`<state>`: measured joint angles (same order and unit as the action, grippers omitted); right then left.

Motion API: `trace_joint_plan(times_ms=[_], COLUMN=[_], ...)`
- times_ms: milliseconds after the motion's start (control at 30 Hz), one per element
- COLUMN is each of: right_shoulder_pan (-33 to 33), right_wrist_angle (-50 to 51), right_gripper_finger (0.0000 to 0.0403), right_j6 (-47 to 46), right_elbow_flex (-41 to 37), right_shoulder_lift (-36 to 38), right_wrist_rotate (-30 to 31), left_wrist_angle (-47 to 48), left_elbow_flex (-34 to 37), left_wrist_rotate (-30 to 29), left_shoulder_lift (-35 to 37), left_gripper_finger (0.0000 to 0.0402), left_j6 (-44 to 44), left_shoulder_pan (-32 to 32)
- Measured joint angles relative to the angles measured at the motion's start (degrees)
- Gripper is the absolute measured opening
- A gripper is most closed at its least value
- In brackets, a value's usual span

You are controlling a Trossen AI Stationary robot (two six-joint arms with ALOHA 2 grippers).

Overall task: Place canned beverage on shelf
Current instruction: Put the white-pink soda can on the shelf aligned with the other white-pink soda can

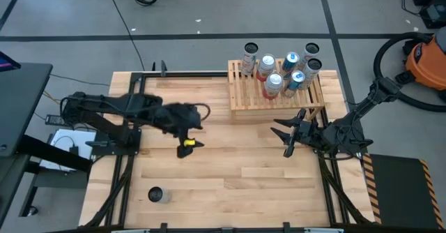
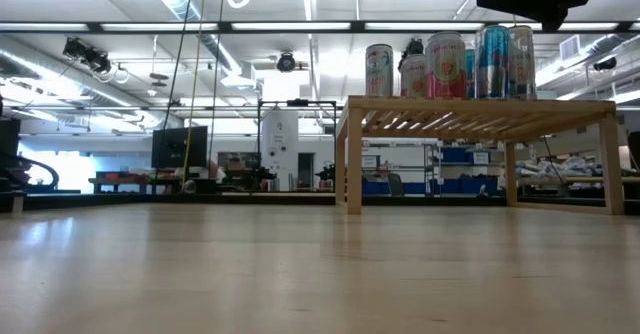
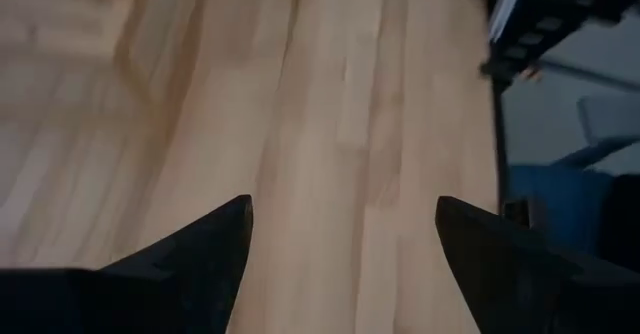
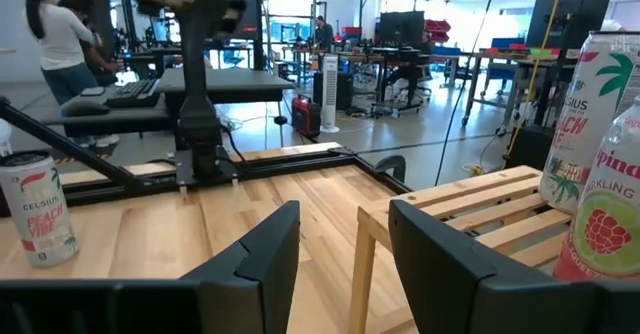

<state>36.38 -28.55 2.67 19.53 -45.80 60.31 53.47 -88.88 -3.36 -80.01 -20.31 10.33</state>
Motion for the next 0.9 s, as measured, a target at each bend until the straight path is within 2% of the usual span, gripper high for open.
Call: trace_joint_plan(times_ms=[200, 333, 633, 900], right_shoulder_pan=[0.0, 0.0, 0.0, -0.1], right_wrist_angle=[0.0, 0.0, -0.1, -0.4], right_gripper_finger=[0.0165, 0.0165, 0.0165, 0.0165], right_j6=[-0.1, 0.0, -2.1, -2.9], right_elbow_flex=[0.0, 0.0, 0.0, 0.0], right_shoulder_lift=[0.0, 0.0, 0.0, 0.0], right_wrist_rotate=[0.0, 0.0, 0.0, 0.0], left_wrist_angle=[10.4, 13.6, 15.6, 18.9], left_elbow_flex=[0.0, 0.0, 0.0, 0.0], left_wrist_rotate=[-7.5, -11.4, -13.6, -13.6], left_shoulder_lift=[0.0, 0.0, -2.0, -5.1], left_gripper_finger=[0.0315, 0.0315, 0.0315, 0.0315], left_j6=[-10.4, -19.8, -38.7, -51.6], left_shoulder_pan=[7.4, 11.9, 23.3, 29.8])
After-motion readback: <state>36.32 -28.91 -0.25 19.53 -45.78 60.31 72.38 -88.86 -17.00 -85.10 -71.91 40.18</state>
